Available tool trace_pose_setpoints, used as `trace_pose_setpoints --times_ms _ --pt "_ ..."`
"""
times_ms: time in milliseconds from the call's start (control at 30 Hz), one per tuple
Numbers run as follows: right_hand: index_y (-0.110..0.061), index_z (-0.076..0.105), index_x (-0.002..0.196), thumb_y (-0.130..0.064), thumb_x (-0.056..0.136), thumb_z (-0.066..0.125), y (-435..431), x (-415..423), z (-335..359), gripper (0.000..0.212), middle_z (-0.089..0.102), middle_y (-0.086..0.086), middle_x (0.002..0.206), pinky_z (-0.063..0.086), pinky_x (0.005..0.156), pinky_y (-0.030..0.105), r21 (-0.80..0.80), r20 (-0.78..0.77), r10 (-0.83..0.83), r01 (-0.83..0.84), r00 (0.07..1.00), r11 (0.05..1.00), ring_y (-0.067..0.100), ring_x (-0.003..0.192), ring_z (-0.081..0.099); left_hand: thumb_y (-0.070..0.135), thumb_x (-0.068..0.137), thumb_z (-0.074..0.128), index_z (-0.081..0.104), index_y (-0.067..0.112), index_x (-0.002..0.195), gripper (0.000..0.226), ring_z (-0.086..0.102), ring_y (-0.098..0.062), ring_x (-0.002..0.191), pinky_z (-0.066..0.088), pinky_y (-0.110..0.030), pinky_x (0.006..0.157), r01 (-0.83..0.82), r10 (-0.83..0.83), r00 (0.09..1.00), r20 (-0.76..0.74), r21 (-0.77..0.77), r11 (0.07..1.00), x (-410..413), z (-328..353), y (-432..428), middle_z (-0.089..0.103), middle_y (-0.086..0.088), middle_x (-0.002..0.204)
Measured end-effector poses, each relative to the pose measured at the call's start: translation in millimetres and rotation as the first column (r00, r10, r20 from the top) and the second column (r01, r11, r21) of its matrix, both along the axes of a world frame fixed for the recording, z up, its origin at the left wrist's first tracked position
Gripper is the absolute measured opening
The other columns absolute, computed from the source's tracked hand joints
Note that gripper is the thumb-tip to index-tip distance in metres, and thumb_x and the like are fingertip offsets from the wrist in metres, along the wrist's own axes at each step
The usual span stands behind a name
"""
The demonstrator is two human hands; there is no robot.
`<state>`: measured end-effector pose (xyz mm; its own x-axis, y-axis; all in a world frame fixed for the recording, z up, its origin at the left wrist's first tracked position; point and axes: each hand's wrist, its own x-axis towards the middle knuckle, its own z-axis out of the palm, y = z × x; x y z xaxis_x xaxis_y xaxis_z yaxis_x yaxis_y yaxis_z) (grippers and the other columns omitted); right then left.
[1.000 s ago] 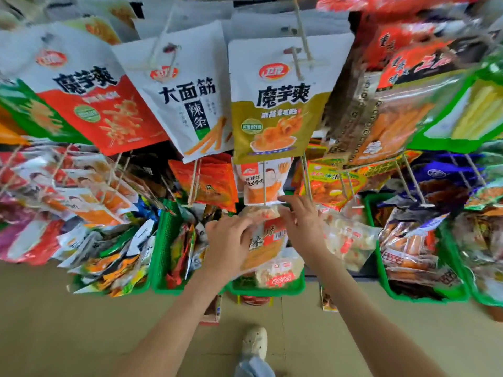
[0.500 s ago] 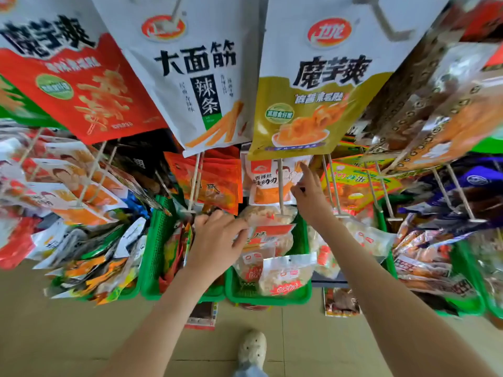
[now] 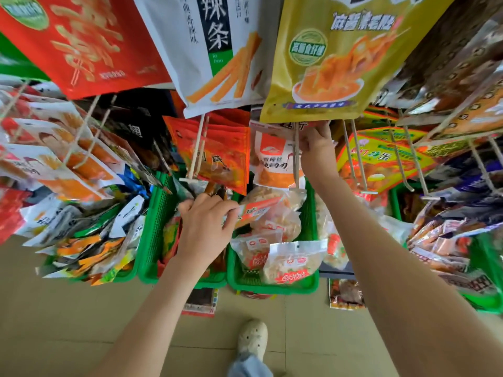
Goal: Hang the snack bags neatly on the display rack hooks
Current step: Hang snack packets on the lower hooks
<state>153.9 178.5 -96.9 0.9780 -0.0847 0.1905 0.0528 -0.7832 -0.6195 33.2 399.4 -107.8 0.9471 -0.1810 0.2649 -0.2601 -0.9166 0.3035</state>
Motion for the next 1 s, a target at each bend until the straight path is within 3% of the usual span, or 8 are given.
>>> trace_pose_setpoints --times_ms 200,300,433,633,767,833,933,1000 --pt "0.001 0.057 0.096 0.017 0.073 0.038 2.1 -58.4 7.2 0.034 0.056 0.017 0.105 0.041 0.057 0.039 -0.043 -0.027 -0.058 0.056 0.998 0.997 0.033 0.081 0.054 0.035 0.086 0.049 0.068 0.026 0.077 0.023 0.054 -0.016 0.069 0.016 -0.030 0.067 -0.059 0.061 0.998 0.008 -0.130 0.990 -6.9 23.9 4.1 0.060 0.012 0.063" --pt "-0.010 0.051 0.092 0.011 0.082 0.034 -0.5 -84.8 6.7 0.029 0.060 0.012 0.081 0.049 0.061 0.049 0.107 -0.153 -0.073 0.090 0.986 0.990 0.034 0.071 0.057 0.036 0.084 0.050 0.069 0.026 0.076 0.023 0.046 -0.009 0.066 0.014 -0.028 0.066 -0.083 0.083 0.996 -0.010 -0.218 0.972 -10.9 31.5 6.4 0.052 0.018 0.062" --pt "-0.015 0.049 0.087 0.003 0.090 0.035 -6.9 -111.2 15.9 0.022 0.052 0.004 0.065 0.047 0.060 0.041 0.252 -0.189 -0.039 0.087 0.981 0.964 0.021 0.059 0.052 0.030 0.082 0.057 0.069 0.025 0.075 0.015 0.043 -0.008 0.065 0.011 -0.028 0.064 -0.065 0.062 0.998 -0.023 -0.207 0.976 -17.3 35.4 6.0 0.050 0.017 0.059" --pt "0.003 0.062 0.086 0.006 0.089 0.049 -34.9 -138.8 24.6 0.013 0.050 0.009 0.086 0.046 0.071 0.028 0.238 -0.153 0.042 -0.005 0.987 0.971 0.027 0.071 0.054 0.035 0.084 0.051 0.067 0.027 0.074 0.021 0.050 -0.014 0.065 0.011 -0.028 0.065 -0.073 0.057 0.993 -0.108 -0.154 0.985 -21.8 36.4 -9.6 0.055 0.010 0.058" --pt "0.003 0.061 0.081 -0.002 0.087 0.058 -62.3 -157.1 23.7 0.009 0.048 0.008 0.085 0.035 0.064 0.006 0.191 -0.195 -0.026 0.064 0.980 0.979 0.022 0.073 0.049 0.029 0.090 0.057 0.071 0.021 0.085 0.017 0.054 -0.013 0.054 0.038 -0.029 0.061 -0.095 0.055 0.949 -0.311 -0.115 0.989 -18.2 41.9 -28.5 0.057 0.008 0.056" --pt "0.002 0.059 0.076 -0.006 0.087 0.059 -76.8 -168.2 20.4 0.014 0.047 0.007 0.082 0.034 0.063 0.008 0.191 -0.219 -0.082 0.125 0.972 0.974 0.019 0.071 0.047 0.027 0.092 0.053 0.068 0.018 0.092 0.017 0.048 -0.010 0.044 0.032 -0.024 0.043 -0.138 0.077 0.885 -0.460 -0.101 0.985 -17.4 44.4 -37.4 0.054 0.007 0.053" --pt "-0.003 0.056 0.071 -0.009 0.091 0.054 -94.8 -179.6 15.6 0.021 0.042 -0.001 0.073 0.033 0.064 0.026 0.202 -0.251 -0.133 0.186 0.959 0.962 0.023 0.068 0.047 0.022 0.094 0.050 0.054 0.014 0.100 0.010 0.044 -0.010 0.046 0.026 -0.022 0.039 -0.221 0.137 0.836 -0.531 -0.097 0.970 -17.8 46.8 -52.3 0.053 0.003 0.062" --pt "0.001 0.059 0.074 -0.009 0.092 0.053 -101.1 -182.7 15.4 0.022 0.043 0.000 0.071 0.030 0.062 0.027 0.164 -0.250 -0.117 0.161 0.961 0.973 0.027 0.068 0.048 0.017 0.094 0.052 0.042 0.016 0.112 0.021 0.047 -0.015 0.047 0.029 -0.024 0.039 -0.324 0.154 0.810 -0.565 -0.214 0.921 -18.4 48.4 -62.8 0.058 -0.005 0.073"
